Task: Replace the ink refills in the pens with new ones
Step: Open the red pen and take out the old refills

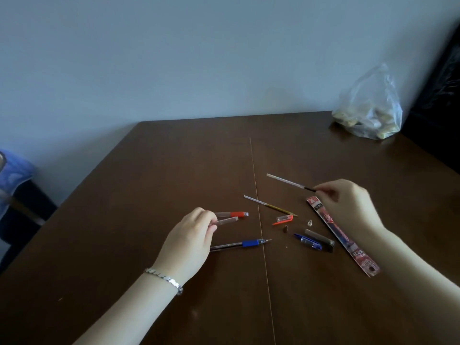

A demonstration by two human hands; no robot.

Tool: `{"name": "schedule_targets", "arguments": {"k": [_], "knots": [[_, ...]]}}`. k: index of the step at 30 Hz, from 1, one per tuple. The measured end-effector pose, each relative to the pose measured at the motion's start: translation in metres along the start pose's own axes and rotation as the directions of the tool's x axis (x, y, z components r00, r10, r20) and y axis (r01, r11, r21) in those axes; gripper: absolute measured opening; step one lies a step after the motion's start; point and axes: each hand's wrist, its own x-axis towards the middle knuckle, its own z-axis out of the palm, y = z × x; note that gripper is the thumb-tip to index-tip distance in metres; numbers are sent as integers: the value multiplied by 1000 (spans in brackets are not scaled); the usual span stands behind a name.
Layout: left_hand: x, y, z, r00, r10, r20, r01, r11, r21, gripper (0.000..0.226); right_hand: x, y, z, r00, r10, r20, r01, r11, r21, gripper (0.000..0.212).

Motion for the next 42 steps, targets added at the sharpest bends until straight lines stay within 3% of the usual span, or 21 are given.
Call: {"name": "schedule_targets", "arguments": {"k": [6,14,19,21,24,27,37,42], "knots": [[2,0,10,1000,-13,24,13,1000,13,12,9,-11,43,961,86,263,-50,989,-138,21],[17,-6,30,989,-45,138,27,991,130,22,-24,-20,20,966,-63,249,66,998,-5,15],[9,6,31,996,91,14,-92,994,54,24,-43,-27,7,953,-122,277,115,993,40,15],[4,14,32,986,156,66,-159,986,40,25,-47,-30,7,948,-160,276,151,987,53,16],[-3,21,41,972,145,184,-168,979,112,34,-51,-36,10,936,-205,287,193,979,68,19],[-5,25,43,978,120,173,-145,979,144,29,-57,-43,16,932,-241,272,220,970,107,20],[-24,41,23,960,265,93,-267,964,8,16,-64,-52,17,802,-409,435,364,913,187,19],[-33,29,22,978,177,106,-176,984,-18,16,-52,-29,-8,762,-377,527,410,910,58,16]]}}
